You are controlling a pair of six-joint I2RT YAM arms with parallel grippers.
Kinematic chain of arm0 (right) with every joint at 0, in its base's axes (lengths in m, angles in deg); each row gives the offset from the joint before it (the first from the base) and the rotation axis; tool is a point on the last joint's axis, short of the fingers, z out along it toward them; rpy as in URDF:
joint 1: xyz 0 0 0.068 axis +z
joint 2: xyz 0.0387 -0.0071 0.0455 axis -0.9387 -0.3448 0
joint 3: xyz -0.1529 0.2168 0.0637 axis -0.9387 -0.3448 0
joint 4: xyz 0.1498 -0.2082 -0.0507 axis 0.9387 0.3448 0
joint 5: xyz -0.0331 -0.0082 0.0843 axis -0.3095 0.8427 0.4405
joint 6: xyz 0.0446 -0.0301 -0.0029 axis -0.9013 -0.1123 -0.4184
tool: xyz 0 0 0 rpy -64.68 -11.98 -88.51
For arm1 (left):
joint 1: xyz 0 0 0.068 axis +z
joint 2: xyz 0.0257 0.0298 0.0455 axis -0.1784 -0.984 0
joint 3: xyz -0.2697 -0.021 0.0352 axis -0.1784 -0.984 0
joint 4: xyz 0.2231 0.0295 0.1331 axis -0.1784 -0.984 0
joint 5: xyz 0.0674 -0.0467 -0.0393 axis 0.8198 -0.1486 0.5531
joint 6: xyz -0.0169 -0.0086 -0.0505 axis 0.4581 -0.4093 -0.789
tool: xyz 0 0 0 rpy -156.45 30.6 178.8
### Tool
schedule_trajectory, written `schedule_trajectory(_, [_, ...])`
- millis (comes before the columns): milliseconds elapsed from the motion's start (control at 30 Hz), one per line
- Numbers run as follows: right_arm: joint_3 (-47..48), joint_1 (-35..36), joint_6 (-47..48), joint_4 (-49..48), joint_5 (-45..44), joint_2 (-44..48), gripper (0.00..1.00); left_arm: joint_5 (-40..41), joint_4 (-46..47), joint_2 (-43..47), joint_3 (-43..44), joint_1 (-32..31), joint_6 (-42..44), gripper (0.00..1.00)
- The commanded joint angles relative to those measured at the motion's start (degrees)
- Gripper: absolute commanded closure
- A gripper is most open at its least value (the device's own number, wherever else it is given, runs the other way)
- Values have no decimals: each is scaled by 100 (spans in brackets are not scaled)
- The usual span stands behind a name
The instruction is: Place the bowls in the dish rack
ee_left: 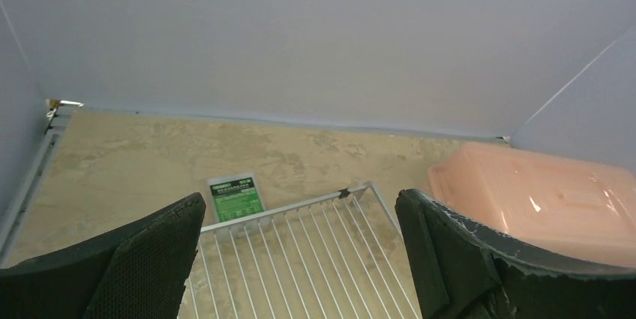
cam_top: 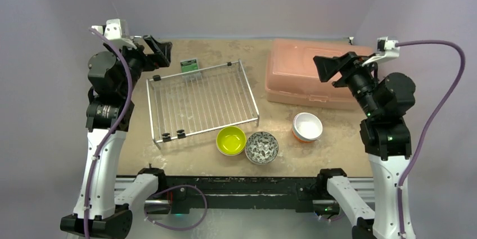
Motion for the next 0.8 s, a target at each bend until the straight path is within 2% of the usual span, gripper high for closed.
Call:
schedule_trajectory(0, [-481,-12,-212,206,-27,328,26,-605,638,332,-252,34,-192,1])
schedule_trajectory(133, [-1463,-13,-331,-147,-317,818,25,-1196,392,442,-550,35,-157,1])
schedule_trajectory(233, [-1744,-13,-304,274,-848,828,25,-747,147,547,-790,38,-313,1])
schedule_trajectory(333, [-1998,-11,-161,553,-843,675,26,-148,100,677,-1183,39,-667,1])
schedule_trajectory(433, [-2245,-11,-108,838,-1105,527,35,-68,402,831,-1709,35,-887,1])
schedule_trajectory(467, [-2362,-15,-162,885,-1318,526,36,-360,558,830,-1905,32,-957,1])
schedule_trajectory(600, [-2757,-15,-222,714,-1753,534,38,-2356,1664,544,-2745,19,-1572,1])
schedule_trajectory(667, [-2860,1,-280,670,-1733,378,38,-2741,1888,426,-3062,11,-1740,1])
schedule_trajectory(767, [-3146,183,-336,478,-1524,24,39,-2768,1892,348,-3291,-82,-1685,1])
